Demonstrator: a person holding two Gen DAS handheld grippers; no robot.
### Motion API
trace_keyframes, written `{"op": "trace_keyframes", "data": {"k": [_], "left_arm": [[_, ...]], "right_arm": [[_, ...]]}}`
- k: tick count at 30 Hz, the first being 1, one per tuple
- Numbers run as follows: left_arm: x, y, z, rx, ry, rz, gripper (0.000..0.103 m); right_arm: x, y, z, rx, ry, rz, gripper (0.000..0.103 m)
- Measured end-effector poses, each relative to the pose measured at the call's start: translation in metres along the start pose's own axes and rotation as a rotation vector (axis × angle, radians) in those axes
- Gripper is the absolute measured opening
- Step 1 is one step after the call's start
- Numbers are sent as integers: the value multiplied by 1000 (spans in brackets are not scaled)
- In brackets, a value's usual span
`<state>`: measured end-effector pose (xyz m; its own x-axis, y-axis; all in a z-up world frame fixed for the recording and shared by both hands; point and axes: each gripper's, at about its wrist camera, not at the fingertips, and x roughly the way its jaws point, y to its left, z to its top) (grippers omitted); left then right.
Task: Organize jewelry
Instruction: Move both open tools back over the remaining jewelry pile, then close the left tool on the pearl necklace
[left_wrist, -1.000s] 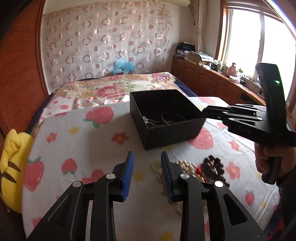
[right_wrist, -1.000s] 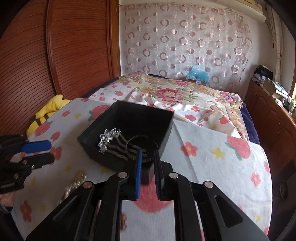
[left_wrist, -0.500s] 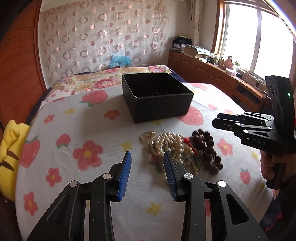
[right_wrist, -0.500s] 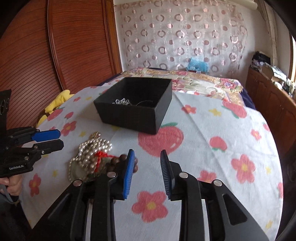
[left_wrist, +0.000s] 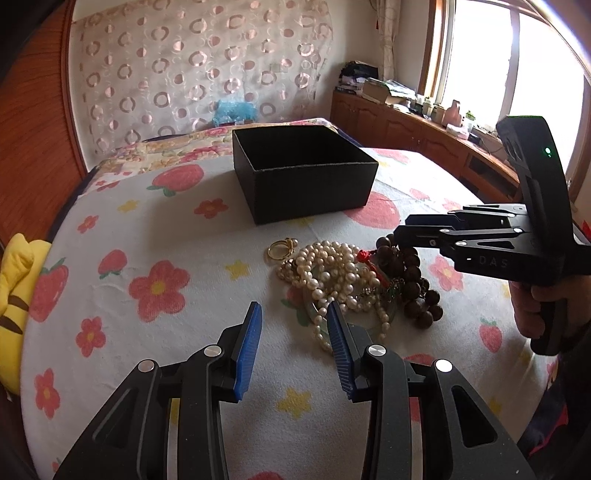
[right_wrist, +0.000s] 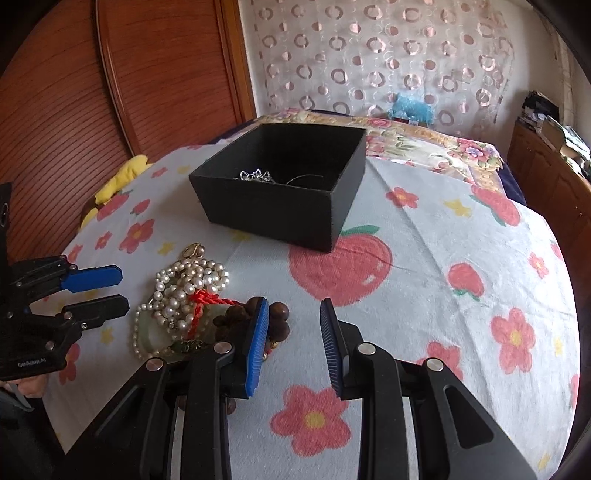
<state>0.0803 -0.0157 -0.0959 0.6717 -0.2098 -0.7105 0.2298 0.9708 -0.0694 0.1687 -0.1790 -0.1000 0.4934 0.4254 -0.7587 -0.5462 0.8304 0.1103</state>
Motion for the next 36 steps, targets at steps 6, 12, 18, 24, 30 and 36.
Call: {"op": "trace_keyframes", "data": {"k": [6,12,18,24,30,36], "left_arm": [[3,0,-3,-3,10,-11,35],[3,-5,-5,1,16,-32,35],[6,-7,-7,5,28,-38,35],[10,-7,-7,3,45,-64,25],[13,2,-6,-19,57,-57,13],[18,3,-4,20,73,-2,12]], "right_arm": [[2,3,3,-17,20,-2,31],[3,2,6,-23,19,-37,9],[-2,-12,3,-2,14,-86,1],[-5,-17,1,13,4,-78,1],[-9,-13,0,14,-10,-70,1],[-14,-8,2,7,-20,-58,1]]}}
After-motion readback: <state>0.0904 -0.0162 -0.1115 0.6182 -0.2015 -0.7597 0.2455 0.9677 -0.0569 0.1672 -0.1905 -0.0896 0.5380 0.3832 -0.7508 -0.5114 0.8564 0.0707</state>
